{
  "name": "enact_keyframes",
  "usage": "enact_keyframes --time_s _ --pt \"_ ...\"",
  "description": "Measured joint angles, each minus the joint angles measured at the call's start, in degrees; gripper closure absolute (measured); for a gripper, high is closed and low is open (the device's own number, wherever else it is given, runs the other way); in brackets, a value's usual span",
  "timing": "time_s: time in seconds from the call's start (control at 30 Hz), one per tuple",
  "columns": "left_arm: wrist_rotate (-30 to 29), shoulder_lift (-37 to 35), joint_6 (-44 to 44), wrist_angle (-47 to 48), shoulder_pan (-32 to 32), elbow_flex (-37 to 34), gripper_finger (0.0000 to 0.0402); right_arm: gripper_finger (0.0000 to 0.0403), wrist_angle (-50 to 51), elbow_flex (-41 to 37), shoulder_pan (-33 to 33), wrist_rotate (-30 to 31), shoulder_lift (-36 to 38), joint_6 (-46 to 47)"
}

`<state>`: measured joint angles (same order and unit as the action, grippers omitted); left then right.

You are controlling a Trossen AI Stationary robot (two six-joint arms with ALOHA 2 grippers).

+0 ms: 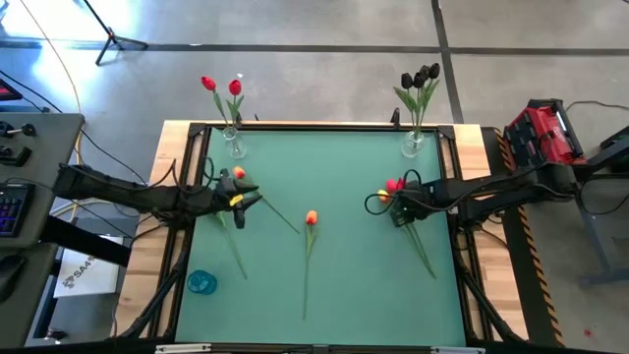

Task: Sort flowers into vase by color
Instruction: Put the red tulip into the left transparent vase

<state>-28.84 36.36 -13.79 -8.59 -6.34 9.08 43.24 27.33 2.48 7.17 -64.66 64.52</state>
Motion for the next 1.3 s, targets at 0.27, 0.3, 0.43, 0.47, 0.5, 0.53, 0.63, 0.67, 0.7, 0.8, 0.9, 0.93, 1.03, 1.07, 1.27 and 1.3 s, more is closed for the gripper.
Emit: enact_keyframes --time_s 0.27,0.3,0.43,0.47,0.5,0.53,0.63,0.67,0.7,0.8,0.9,0.93,1.03,1.07,1.27,1.3 --pt "-2.75 4.37 -0.13 -3.03 -0.16 0.02 0.0264 0.0302 -2.13 -3.56 2.31 -1.24 0.26 -0.84" --pt "-3.07 4.91 -0.11 -3.39 -0.16 0.02 0.0264 0.0309 -2.24 -3.57 2.46 -1.31 0.26 -1.49" --pt "-3.43 6.4 -0.16 -4.62 -0.16 0.02 0.0264 0.0346 -3.43 -3.7 2.73 -1.42 0.16 -2.74" --pt "-3.41 6.59 -0.18 -5.1 -0.16 0.02 0.0264 0.0357 -3.38 -3.37 2.73 -1.4 0.1 -2.92" --pt "-3.39 6.76 -0.25 -5.23 -0.16 0.04 0.0264 0.0366 -3.23 -2.87 2.73 -1.36 0.02 -3.0" --pt "-3.26 6.82 -0.59 -5.18 -0.15 0.04 0.0264 0.0374 -2.94 -2.34 2.69 -1.38 0.03 -3.2" --pt "-3.17 6.82 -1.06 -5.15 -0.14 0.04 0.0264 0.0386 -3.0 0.16 2.3 -1.29 0.08 -4.44" --pt "-3.17 6.82 -1.09 -5.12 -0.14 0.04 0.0264 0.0385 -2.68 1.3 2.27 -1.22 0.19 -5.28" --pt "-3.14 6.82 -1.1 -5.11 -0.14 0.04 0.0264 0.0383 -1.86 2.23 2.27 -1.14 0.22 -6.34" --pt "-3.13 6.82 -1.16 -5.3 -0.14 0.04 0.0264 0.0363 2.57 4.03 2.64 0.6 0.17 -7.37" --pt "-3.1 6.82 -1.72 -5.5 -0.14 0.04 0.0264 0.0329 4.0 4.8 3.28 2.43 0.22 -8.07" --pt "-3.1 6.82 -1.93 -5.46 -0.14 0.04 0.0264 0.0316 3.98 4.52 3.59 2.92 0.22 -8.1" --pt "-3.22 7.03 -2.13 -5.45 -0.12 0.04 0.0264 0.0278 3.6 3.41 4.96 1.73 0.07 -8.99" --pt "-3.29 7.23 -2.13 -5.44 -0.12 0.04 0.0264 0.0268 3.32 2.83 5.39 1.0 0.04 -9.0" --pt "-3.44 8.34 -2.23 -5.28 -0.12 0.04 0.0264 0.0235 -1.66 1.21 6.16 -0.68 0.04 -9.5" --pt "-3.43 8.45 -2.51 -5.37 -0.12 0.04 0.0264 0.0234 -2.76 1.21 6.18 -1.48 0.04 -9.83"
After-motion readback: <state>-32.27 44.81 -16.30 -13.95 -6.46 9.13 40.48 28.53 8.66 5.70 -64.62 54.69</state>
